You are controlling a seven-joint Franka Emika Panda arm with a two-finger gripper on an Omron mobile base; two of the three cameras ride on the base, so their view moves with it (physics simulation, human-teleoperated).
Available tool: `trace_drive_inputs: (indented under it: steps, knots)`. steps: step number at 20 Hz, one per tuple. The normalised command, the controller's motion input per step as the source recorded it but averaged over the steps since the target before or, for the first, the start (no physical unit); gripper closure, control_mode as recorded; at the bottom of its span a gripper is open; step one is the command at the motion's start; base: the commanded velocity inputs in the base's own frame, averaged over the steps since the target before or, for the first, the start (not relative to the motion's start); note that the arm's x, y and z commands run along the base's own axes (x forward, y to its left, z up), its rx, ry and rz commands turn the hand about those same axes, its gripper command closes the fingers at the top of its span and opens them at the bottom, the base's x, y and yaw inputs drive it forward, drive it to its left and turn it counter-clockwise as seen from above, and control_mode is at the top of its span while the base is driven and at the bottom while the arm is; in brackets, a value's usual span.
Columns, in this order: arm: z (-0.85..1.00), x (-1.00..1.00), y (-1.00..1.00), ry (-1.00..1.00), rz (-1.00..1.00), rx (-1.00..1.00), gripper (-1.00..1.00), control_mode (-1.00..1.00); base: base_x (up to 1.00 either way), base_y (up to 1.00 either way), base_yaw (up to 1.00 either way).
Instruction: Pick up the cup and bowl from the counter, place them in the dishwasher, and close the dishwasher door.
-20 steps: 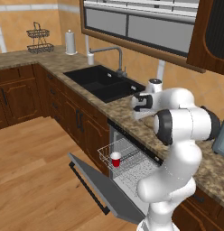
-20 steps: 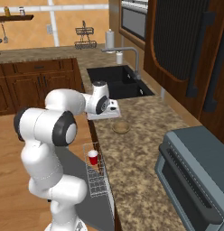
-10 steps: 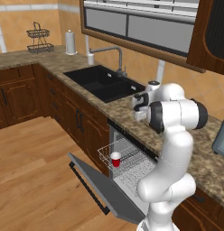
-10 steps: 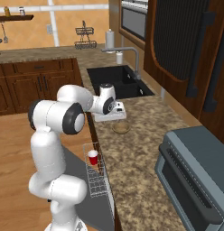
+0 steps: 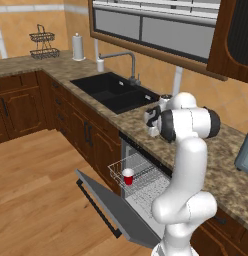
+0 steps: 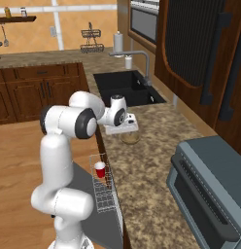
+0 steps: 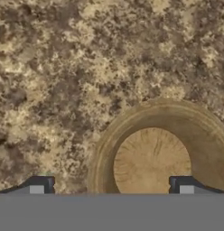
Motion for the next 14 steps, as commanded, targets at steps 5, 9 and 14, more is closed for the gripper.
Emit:
trace_drive_inputs:
  steps: [5, 9, 14]
  knots:
    - [-0.37, 0.00, 0.00, 0.01, 0.00, -0.02, -1.00, -1.00, 0.00, 0.00, 0.00]
    - [-0.34, 0.00, -0.02, 0.02, 0.00, -0.01, 1.00, -1.00, 0.00, 0.00, 0.00]
    - [-0.09, 0.00, -0.02, 0.00, 0.00, 0.00, 1.00, -1.00, 0.00, 0.00, 0.00]
